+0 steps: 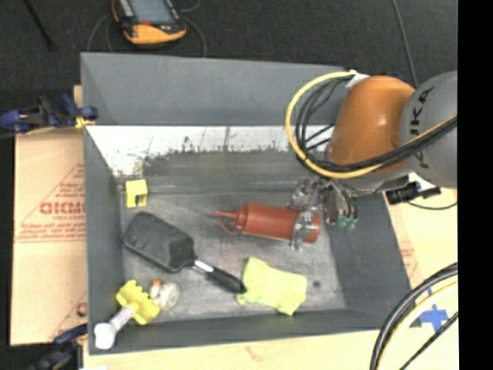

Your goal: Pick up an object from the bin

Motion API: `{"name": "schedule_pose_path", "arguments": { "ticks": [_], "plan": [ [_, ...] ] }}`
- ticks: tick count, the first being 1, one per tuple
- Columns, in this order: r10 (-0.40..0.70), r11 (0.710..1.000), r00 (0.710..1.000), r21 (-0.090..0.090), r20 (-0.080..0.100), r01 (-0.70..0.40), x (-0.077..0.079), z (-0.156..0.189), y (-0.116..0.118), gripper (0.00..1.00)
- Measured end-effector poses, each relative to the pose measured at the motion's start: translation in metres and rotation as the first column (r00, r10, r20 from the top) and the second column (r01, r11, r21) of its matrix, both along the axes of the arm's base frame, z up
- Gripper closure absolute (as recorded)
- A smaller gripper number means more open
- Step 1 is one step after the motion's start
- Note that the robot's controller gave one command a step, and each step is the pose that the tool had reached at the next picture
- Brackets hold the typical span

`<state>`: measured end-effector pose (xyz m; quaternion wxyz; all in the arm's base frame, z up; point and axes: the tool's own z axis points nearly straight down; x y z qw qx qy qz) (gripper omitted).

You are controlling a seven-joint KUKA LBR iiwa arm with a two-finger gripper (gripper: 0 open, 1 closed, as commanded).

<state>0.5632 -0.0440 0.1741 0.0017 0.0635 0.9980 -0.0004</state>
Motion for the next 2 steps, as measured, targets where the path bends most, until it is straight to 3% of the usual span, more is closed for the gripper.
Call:
{"name": "schedule_pose_path", "arguments": {
  "ticks": [1, 2],
  "plan": [
    [0.0, 1.0, 1.0, 0.0, 0.0, 0.0, 0.0, 0.0, 0.0, 1.0],
    [-0.01, 1.0, 1.0, 0.001, -0.008, 0.01, 0.001, 0.04, 0.006, 1.0]
  ]
}}
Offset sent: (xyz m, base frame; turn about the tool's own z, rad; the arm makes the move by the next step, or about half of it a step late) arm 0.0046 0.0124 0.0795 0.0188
